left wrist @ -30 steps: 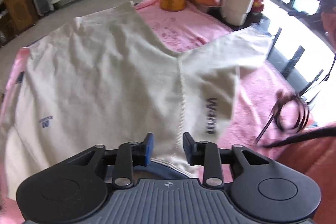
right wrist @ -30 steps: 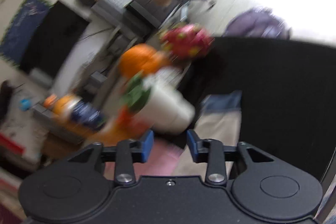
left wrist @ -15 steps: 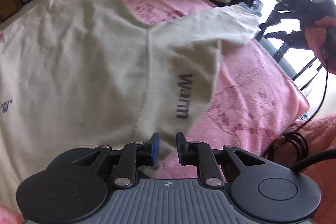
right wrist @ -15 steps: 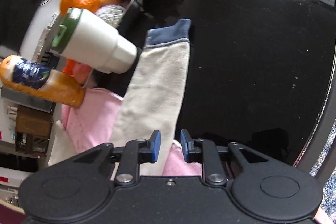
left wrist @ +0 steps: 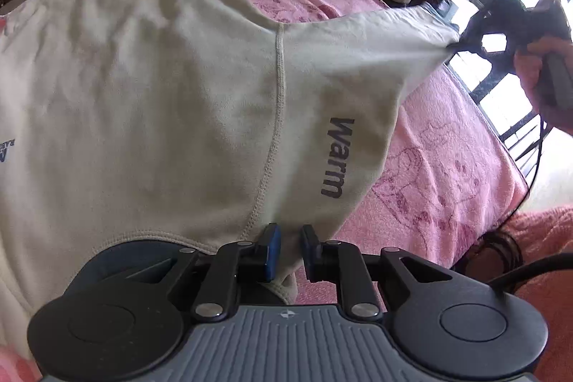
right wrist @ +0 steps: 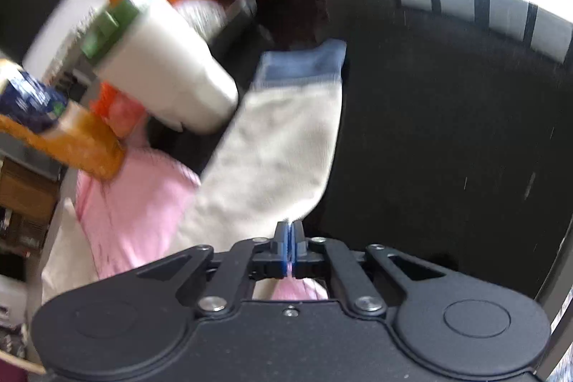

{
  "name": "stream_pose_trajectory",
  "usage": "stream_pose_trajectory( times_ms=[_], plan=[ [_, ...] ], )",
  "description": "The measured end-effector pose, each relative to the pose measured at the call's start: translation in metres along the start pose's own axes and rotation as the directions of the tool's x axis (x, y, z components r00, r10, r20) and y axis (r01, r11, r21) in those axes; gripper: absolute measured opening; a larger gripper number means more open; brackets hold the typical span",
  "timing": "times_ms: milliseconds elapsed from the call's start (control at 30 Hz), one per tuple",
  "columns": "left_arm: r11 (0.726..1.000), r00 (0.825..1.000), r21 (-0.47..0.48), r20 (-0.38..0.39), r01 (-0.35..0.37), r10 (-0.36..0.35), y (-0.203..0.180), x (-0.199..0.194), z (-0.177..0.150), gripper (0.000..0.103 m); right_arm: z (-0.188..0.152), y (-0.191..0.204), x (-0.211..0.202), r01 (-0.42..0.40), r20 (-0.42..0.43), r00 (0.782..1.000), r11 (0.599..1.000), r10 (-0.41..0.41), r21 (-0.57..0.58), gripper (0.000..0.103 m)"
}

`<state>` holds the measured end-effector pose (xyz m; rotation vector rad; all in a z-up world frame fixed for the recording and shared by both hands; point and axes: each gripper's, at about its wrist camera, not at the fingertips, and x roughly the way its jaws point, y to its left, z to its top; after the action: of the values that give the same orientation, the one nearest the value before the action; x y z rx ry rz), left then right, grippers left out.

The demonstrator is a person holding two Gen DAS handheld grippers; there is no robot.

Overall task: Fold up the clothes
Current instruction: 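Grasp the raised sleeve cuff with the right gripper and lay it across the body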

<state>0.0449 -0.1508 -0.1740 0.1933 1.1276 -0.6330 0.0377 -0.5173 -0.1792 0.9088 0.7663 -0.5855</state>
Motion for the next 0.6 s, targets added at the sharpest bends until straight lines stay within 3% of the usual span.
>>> stream_pose_trajectory(
  times_ms=[67, 200, 300, 367, 500, 600],
  plan=[
    [0.999, 1.0, 0.035, -0.017, -0.002, 0.002, -0.001, 0.001, 0.002, 0.018, 0.002, 0.005, -0.009, 0.019, 0.07, 0.997, 0.999, -0.017, -0.033, 0.001],
    [0.996, 0.999, 0.088, -0.039, -0.018, 0.022, -0.007, 0.001, 0.005, 0.018, 0.0, 0.009, 0.004, 0.099, 0.042, 0.995, 0.989, -0.094, -0.112, 0.002],
    [0.996, 0.999, 0.084, -0.031, -0.027, 0.029, -0.008, -0.003, 0.002, 0.017, -0.002, 0.017, -0.003, 0.178, 0.086, 0.982, 0.969, -0.165, -0.174, 0.006],
    [0.996, 0.999, 0.084, -0.016, -0.028, 0.029, -0.01, -0.01, 0.0, 0.017, -0.003, 0.018, -0.019, 0.174, 0.106, 0.982, 0.969, -0.157, -0.175, 0.019],
    [0.995, 0.996, 0.085, 0.077, -0.046, 0.039, -0.012, -0.04, -0.006, 0.021, -0.026, 0.015, -0.05, -0.019, -0.005, 1.0, 0.994, 0.018, -0.109, 0.019],
    [0.994, 0.982, 0.002, 0.155, -0.106, 0.105, -0.001, -0.054, -0.002, 0.025, -0.058, 0.023, -0.059, -0.169, -0.138, 0.979, 0.979, 0.153, -0.114, 0.021]
  ],
)
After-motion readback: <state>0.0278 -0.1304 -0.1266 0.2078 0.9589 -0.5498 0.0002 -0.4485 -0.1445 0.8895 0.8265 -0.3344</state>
